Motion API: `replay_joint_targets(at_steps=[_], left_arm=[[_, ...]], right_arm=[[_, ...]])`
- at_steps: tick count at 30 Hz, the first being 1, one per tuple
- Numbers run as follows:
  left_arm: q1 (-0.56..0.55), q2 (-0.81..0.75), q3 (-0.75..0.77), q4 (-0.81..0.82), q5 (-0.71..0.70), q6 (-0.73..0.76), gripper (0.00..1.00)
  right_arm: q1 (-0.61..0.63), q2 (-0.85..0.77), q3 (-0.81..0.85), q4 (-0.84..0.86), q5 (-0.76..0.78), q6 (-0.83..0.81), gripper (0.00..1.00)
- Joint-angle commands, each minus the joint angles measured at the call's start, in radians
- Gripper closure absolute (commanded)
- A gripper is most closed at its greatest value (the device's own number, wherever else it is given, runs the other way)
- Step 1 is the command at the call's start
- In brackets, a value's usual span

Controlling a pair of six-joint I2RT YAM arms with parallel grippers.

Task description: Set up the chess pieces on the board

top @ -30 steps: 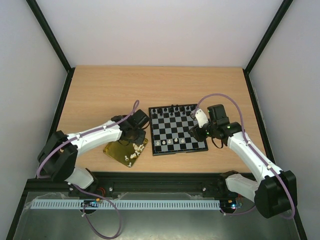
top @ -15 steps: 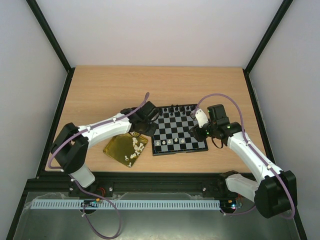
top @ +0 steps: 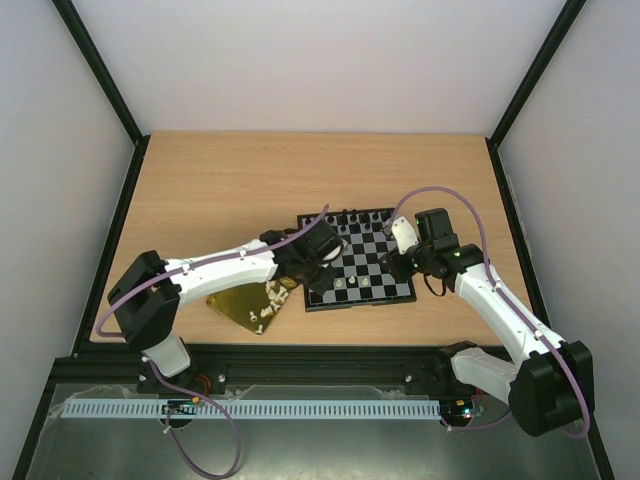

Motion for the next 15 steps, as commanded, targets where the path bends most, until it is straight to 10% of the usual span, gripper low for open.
replay_joint_targets(at_steps=[1, 15], left_arm=[[-0.035, 0.039, 0.015, -0.026, 0.009, 0.005, 0.98], [-0.082, 0.167, 0.071, -0.049, -0.036, -0.001, 0.98]], right_arm=[[-0.004, 0.003, -0.002, 0.005, 0.019, 0.015, 0.6], [-0.004, 0.002, -0.004, 0.007, 0.026, 0.014, 0.6]])
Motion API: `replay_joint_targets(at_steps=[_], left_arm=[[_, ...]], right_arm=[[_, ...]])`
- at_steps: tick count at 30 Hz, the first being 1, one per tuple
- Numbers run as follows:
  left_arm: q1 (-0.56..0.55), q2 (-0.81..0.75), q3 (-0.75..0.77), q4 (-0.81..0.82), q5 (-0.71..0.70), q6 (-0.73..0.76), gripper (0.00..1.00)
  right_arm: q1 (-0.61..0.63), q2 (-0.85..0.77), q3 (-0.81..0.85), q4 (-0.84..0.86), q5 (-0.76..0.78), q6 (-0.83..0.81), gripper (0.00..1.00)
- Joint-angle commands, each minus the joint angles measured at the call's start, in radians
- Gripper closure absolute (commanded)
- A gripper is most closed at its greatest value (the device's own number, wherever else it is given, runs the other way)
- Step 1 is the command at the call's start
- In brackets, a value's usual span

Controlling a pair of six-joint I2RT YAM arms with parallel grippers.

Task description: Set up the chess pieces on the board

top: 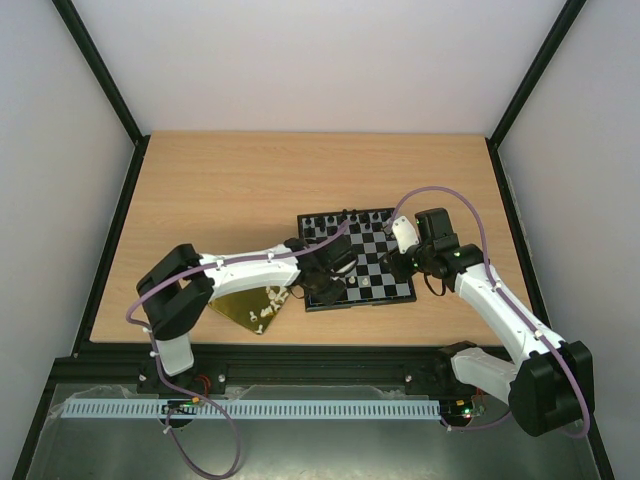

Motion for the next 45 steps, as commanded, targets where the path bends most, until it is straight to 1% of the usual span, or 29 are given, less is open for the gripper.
replay_joint_targets(at_steps=[1, 6, 11, 13, 14, 15, 20, 24, 27, 30, 34, 36, 41, 45], left_arm=[[-0.01, 0.018, 0.03, -0.031, -0.025, -0.007, 0.98], [-0.014, 0.034, 0.037, -0.035, -0.039, -0.017, 0.98], [-0.018, 0.049, 0.05, -0.049, -0.042, -0.024, 0.92], [-0.02, 0.047, 0.053, -0.053, -0.042, -0.026, 0.86], [-0.02, 0.042, 0.056, -0.056, -0.043, -0.028, 0.81], [-0.019, 0.036, 0.058, -0.06, -0.044, -0.031, 0.78], [-0.02, -0.033, 0.071, -0.088, -0.068, -0.049, 0.75], [-0.002, -0.14, 0.036, -0.105, -0.152, -0.103, 0.7], [0.061, -0.219, -0.025, -0.118, -0.222, -0.211, 0.69], [0.151, -0.306, -0.12, -0.105, -0.239, -0.28, 0.69], [0.257, -0.379, -0.226, -0.074, -0.208, -0.312, 0.61], [0.29, -0.384, -0.257, -0.061, -0.199, -0.311, 0.61], [0.366, -0.342, -0.293, -0.027, -0.2, -0.311, 0.61], [0.428, -0.315, -0.31, 0.023, -0.165, -0.32, 0.62]], right_arm=[[-0.004, 0.002, -0.004, -0.003, 0.002, 0.008, 0.6], [-0.004, -0.003, -0.004, -0.004, -0.006, 0.006, 0.6], [-0.003, -0.004, -0.004, -0.008, -0.01, 0.005, 0.6], [-0.004, -0.004, -0.004, -0.008, -0.011, 0.005, 0.6], [-0.004, -0.004, -0.004, -0.008, -0.012, 0.005, 0.6], [-0.004, -0.004, -0.004, -0.008, -0.012, 0.005, 0.6], [-0.004, -0.004, -0.004, -0.009, -0.014, 0.004, 0.59], [-0.004, -0.006, -0.004, -0.009, -0.015, 0.004, 0.59], [-0.004, -0.006, -0.004, -0.01, -0.017, 0.004, 0.6], [-0.004, -0.006, -0.004, -0.011, -0.019, 0.004, 0.6], [-0.003, -0.008, -0.004, -0.011, -0.022, 0.003, 0.6], [-0.005, -0.006, -0.004, -0.011, -0.023, 0.003, 0.6], [-0.004, -0.006, -0.004, -0.012, -0.023, 0.001, 0.6], [-0.005, -0.008, -0.005, -0.013, -0.023, 0.002, 0.6]])
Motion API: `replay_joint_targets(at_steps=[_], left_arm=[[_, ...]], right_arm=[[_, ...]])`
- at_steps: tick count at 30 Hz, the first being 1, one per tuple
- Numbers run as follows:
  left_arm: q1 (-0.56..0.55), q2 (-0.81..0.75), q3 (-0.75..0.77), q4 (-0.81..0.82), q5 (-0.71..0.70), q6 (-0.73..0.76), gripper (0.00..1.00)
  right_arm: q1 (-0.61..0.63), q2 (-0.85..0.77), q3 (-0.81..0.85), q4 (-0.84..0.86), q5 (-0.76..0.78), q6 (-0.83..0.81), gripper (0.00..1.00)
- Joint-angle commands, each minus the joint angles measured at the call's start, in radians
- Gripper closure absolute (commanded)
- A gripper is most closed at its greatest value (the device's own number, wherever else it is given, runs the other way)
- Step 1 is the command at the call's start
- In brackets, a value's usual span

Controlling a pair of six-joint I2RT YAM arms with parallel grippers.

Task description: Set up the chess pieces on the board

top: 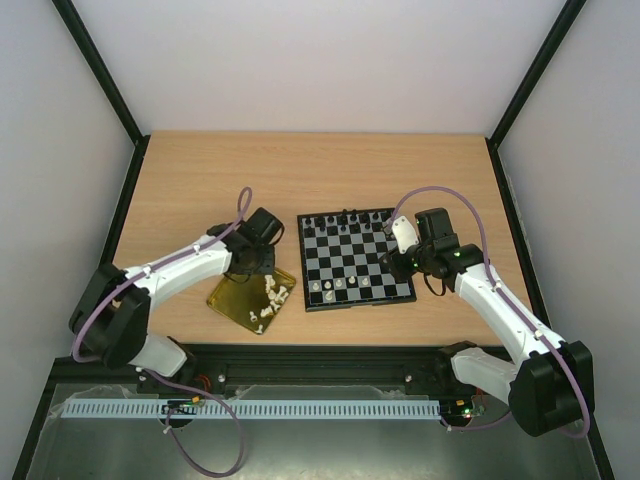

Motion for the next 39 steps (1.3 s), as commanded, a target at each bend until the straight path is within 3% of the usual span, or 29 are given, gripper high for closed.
replay_joint_targets(at_steps=[1, 15, 39], left_arm=[[0.064, 0.036, -0.017, 0.07, 0.036, -0.026, 0.62], [0.091, 0.182, 0.025, 0.136, 0.068, -0.044, 0.67], [0.121, 0.187, -0.03, 0.136, 0.054, -0.013, 0.68]], right_arm=[[-0.004, -0.007, -0.006, -0.012, -0.014, 0.001, 0.6], [-0.005, -0.006, -0.007, -0.014, -0.016, -0.004, 0.59], [-0.005, 0.005, -0.008, -0.018, -0.023, -0.01, 0.59]])
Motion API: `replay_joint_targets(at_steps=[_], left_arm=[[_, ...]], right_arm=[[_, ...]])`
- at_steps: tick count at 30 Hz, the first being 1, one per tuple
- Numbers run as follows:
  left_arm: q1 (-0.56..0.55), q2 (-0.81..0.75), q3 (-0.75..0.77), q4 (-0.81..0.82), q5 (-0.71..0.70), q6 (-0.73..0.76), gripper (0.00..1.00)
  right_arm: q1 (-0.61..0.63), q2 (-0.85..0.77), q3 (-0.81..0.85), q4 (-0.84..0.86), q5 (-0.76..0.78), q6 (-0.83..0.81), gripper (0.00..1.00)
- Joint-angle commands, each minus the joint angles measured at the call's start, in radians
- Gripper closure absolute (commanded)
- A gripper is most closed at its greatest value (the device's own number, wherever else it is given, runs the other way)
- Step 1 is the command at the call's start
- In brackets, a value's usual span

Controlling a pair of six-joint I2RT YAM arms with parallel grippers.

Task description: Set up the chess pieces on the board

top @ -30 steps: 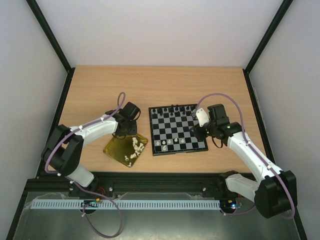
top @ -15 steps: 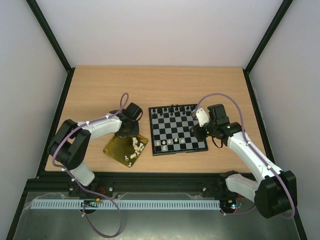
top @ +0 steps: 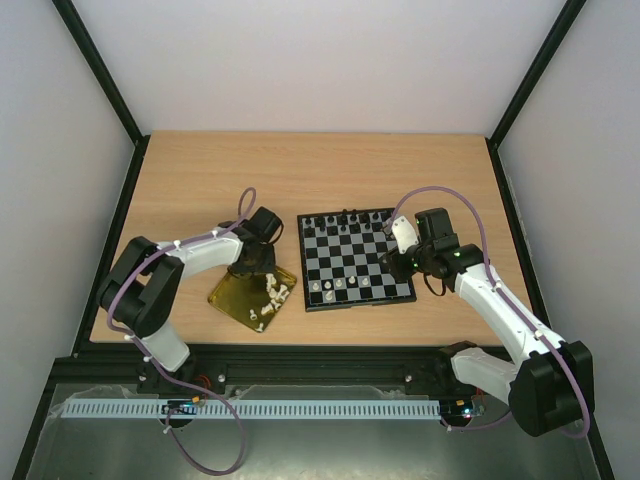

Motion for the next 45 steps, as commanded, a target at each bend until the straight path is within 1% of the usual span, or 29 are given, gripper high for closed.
replay_joint_targets(at_steps=[1, 8, 15, 20, 24, 29, 33, 37, 40, 42, 45], left_arm=[[0.027, -0.021, -0.024, -0.009, -0.009, 0.021, 0.68], [0.066, 0.002, -0.009, -0.003, 0.006, 0.049, 0.69], [0.074, 0.018, 0.003, -0.023, 0.024, 0.067, 0.73], [0.077, 0.016, -0.017, -0.013, 0.019, 0.07, 0.78], [0.077, 0.019, -0.021, -0.011, 0.015, 0.074, 0.84], [0.065, -0.033, -0.026, -0.013, 0.003, 0.097, 0.87], [-0.006, -0.113, -0.033, -0.026, -0.012, 0.132, 0.88], [-0.141, -0.227, -0.065, -0.003, -0.034, 0.167, 0.88], [-0.234, -0.326, -0.098, 0.043, -0.028, 0.172, 0.89], [-0.301, -0.39, -0.127, 0.11, -0.015, 0.183, 0.89], [-0.38, -0.491, -0.166, 0.206, -0.012, 0.199, 0.89]], right_arm=[[-0.004, 0.006, -0.007, -0.017, -0.016, -0.009, 0.59], [-0.004, 0.011, -0.006, -0.02, -0.019, -0.011, 0.59], [-0.004, 0.013, -0.006, -0.02, -0.019, -0.012, 0.59], [-0.005, 0.013, -0.005, -0.022, -0.021, -0.014, 0.59], [-0.004, 0.012, -0.005, -0.022, -0.021, -0.012, 0.59], [-0.005, 0.007, -0.004, -0.02, -0.023, -0.008, 0.59], [-0.005, -0.004, 0.018, -0.024, -0.033, 0.021, 0.6], [-0.005, -0.003, 0.087, -0.06, -0.142, 0.054, 0.6], [-0.005, 0.069, 0.185, -0.138, -0.219, 0.063, 0.59], [-0.005, 0.125, 0.248, -0.187, -0.281, 0.071, 0.59], [-0.004, 0.214, 0.322, -0.25, -0.445, 0.105, 0.56]])
